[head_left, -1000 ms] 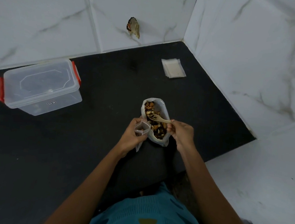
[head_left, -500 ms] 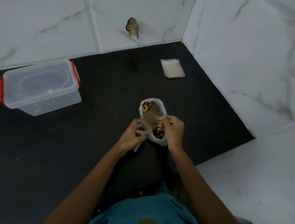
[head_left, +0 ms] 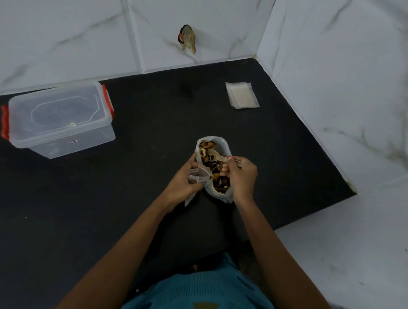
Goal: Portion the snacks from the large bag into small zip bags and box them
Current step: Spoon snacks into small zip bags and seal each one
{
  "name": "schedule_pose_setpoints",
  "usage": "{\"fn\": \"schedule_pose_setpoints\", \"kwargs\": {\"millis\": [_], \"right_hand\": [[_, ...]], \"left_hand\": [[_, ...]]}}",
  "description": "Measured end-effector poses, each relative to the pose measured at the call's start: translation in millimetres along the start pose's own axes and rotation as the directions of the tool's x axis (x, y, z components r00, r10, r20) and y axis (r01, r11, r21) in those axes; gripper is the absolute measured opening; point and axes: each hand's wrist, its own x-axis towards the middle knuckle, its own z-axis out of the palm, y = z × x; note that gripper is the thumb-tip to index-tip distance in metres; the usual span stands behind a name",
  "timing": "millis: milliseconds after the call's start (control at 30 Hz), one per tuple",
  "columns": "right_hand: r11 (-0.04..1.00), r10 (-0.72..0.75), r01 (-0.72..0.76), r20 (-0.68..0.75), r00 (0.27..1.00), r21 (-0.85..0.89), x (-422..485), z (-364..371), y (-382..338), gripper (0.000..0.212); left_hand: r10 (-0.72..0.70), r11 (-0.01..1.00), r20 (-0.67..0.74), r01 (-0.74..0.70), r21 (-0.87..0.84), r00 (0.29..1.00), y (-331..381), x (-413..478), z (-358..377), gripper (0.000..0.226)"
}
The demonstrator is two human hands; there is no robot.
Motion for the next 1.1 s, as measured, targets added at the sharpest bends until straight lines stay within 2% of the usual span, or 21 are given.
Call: {"fn": "schedule_pose_setpoints", "kwargs": {"millis": [300,567,833,1100], "right_hand": [[0.997,0.073,-0.075,0.07,0.995,0.024,-2.2,1.7,-3.8,0.009],[0.932,0.241,-0.264,0.12,0.963,0.247,1.1,-11.5,-9.0,0.011],[0.916,0.255,-0.282,0.128,0.958,0.284,0.0,-28.3,-6.9,0.015],[0.878,0.297,-0.337,0.164,0.941,0.34,-11.8,-43.4,-22.5,0.008]], "left_hand": [[-0.019,1.0,-0.001,0.019,0.009,1.0,0.1,0.8,0.3,0.026],[-0.001,1.0,0.003,0.001,0.006,1.0,3.2,-0.7,-5.5,0.028],[-0.007,0.996,-0.063,0.013,0.089,0.998,-3.1,-2.2,-3.3,0.039],[-0.015,1.0,-0.096,0.013,-0.019,0.995,3.6,-3.5,0.8,0.046]]}}
